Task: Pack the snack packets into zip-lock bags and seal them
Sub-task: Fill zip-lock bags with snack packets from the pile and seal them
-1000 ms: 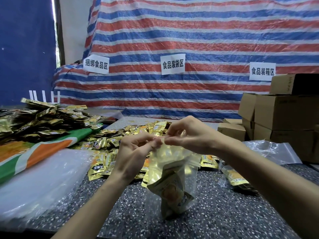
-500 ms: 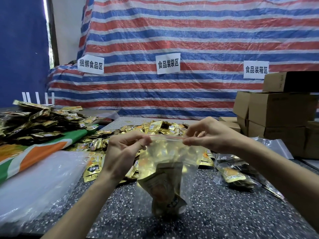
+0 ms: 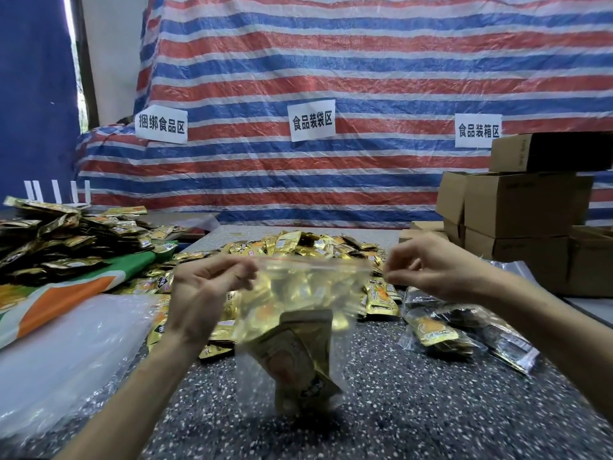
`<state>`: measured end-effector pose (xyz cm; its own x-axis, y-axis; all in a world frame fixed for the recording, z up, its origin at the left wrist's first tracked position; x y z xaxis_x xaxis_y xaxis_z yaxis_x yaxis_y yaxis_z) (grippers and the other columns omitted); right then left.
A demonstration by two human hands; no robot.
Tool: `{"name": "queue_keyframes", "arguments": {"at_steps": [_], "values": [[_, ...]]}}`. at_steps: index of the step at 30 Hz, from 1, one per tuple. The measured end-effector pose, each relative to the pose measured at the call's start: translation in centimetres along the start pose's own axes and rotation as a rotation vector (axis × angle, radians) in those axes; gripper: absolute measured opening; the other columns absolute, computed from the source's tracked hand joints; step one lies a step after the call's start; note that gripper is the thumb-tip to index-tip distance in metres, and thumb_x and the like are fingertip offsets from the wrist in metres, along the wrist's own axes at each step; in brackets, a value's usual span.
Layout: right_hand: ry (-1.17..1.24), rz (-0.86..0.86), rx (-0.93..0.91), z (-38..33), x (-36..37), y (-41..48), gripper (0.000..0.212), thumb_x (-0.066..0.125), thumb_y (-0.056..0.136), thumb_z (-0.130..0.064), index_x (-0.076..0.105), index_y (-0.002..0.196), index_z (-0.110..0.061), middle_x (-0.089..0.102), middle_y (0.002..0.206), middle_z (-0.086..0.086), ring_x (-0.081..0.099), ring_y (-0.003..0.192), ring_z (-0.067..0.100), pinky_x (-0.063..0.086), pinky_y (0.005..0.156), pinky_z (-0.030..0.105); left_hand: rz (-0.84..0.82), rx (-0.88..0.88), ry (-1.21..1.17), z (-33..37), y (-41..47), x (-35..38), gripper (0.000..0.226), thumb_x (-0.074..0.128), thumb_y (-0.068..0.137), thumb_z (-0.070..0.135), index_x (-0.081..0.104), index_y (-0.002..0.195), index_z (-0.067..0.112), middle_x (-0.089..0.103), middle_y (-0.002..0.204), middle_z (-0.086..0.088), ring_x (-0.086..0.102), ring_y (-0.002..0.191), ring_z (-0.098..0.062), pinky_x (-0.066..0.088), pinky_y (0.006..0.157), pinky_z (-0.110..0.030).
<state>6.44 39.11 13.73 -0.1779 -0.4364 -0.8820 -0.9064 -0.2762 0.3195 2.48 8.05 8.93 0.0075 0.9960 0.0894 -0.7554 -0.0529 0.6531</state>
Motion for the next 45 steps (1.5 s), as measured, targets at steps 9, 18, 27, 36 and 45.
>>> {"name": "queue_keyframes", "arguments": {"at_steps": [9, 18, 27, 36, 45], "values": [[0.129, 0.081, 0.129, 4.5, 2.4, -3.7, 0.012, 0.083, 0.077, -0.018, 0.076, 0.074, -0.028, 0.074, 0.082, -0.01, 0.069, 0.076, 0.009, 0.06, 0.076, 0.04, 0.052, -0.151, -0.011, -3.5, 1.3, -5.3, 0.027, 0.059, 0.093, 0.013, 0.073, 0.071, 0.02, 0.071, 0.071, -0.002, 0.071, 0.065, -0.019, 0.06, 0.063, -0.026], [0.441, -0.148, 0.137, -0.6, 12.7, -0.5, 0.086, 0.088, 0.061, -0.057, 0.043, 0.13, -0.036, 0.056, 0.123, -0.016, 0.061, 0.106, -0.001, 0.051, 0.083, 0.015, -0.125, -0.2, -0.232, -1.8, 1.2, 3.3, 0.022, 0.059, 0.092, 0.022, 0.07, 0.074, 0.02, 0.068, 0.078, -0.005, 0.073, 0.075, -0.036, 0.059, 0.066, -0.036], [0.869, -0.076, 0.185, 0.6, 13.0, -1.4, 0.024, 0.079, 0.083, -0.015, 0.074, 0.098, -0.032, 0.077, 0.1, -0.004, 0.07, 0.087, 0.01, 0.054, 0.066, 0.023, -0.105, -0.313, -0.427, -2.5, -0.2, 7.8, 0.024, 0.059, 0.084, 0.025, 0.066, 0.094, 0.004, 0.071, 0.085, -0.009, 0.073, 0.08, -0.03, 0.059, 0.071, -0.036], [0.897, 0.517, 0.662, 10.0, 5.1, -0.2, 0.04, 0.08, 0.082, -0.041, 0.066, 0.099, -0.007, 0.075, 0.094, 0.016, 0.075, 0.073, 0.026, 0.053, 0.046, 0.027, -0.077, -0.259, -0.054, -3.6, -1.6, 6.4, 0.01, 0.075, 0.078, 0.011, 0.074, 0.088, 0.013, 0.075, 0.091, -0.001, 0.07, 0.092, -0.02, 0.054, 0.081, -0.033], [1.153, 0.474, 0.972, 16.5, 6.7, 2.7, 0.034, 0.042, 0.099, 0.002, 0.043, 0.133, -0.001, 0.06, 0.124, 0.03, 0.066, 0.103, 0.039, 0.056, 0.058, 0.045, -0.228, -0.281, 0.052, -4.8, -3.4, 6.7, 0.013, 0.078, 0.078, 0.006, 0.077, 0.076, 0.019, 0.075, 0.081, -0.006, 0.067, 0.066, -0.013, 0.054, 0.061, -0.02]]}}
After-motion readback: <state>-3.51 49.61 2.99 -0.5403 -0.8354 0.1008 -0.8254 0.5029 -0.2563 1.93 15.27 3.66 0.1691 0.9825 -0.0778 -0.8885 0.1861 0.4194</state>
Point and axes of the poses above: each hand's wrist, its own y-axis towards the middle knuckle, its own x-axis out of the palm, z = x × y, the point moved 6 cm from there along y, towards the middle knuckle
